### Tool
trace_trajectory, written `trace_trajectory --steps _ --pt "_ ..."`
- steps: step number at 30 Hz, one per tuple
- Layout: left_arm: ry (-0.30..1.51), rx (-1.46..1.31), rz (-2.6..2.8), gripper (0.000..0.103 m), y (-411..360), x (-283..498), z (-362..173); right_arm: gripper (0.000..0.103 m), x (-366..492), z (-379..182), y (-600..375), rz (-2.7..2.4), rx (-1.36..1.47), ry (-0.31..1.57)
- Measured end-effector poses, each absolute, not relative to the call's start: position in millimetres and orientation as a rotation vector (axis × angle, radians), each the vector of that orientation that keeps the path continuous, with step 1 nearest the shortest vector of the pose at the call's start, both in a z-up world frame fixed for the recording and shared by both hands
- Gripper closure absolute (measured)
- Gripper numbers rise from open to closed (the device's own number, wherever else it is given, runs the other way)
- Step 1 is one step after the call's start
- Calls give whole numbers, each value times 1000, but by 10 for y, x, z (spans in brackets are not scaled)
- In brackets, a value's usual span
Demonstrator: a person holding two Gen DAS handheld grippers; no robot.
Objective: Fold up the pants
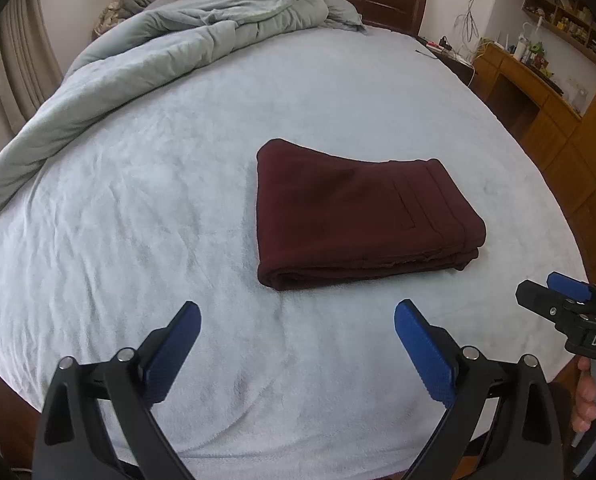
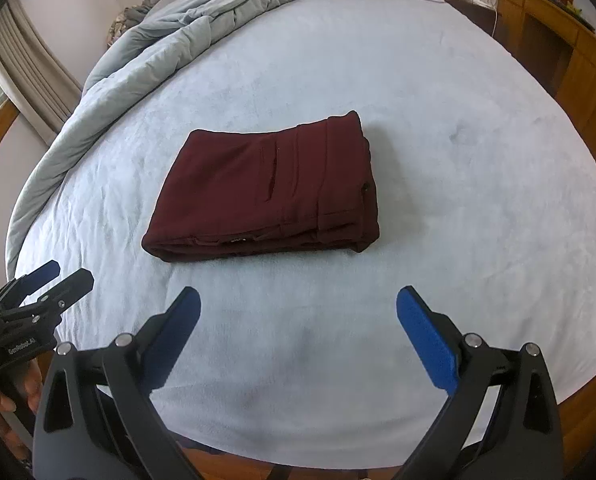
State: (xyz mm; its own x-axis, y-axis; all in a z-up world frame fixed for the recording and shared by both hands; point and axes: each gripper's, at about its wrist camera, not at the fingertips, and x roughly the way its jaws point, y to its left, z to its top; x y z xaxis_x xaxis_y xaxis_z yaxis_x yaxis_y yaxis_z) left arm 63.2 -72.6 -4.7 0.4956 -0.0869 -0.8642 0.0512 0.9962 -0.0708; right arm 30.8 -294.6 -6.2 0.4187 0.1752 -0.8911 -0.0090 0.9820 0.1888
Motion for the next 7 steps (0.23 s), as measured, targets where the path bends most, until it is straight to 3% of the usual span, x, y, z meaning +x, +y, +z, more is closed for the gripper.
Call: trace_trajectory --steps 7 --pt "1059 -49 -103 5 -733 625 -21 5 293 -63 -2945 113 173 1133"
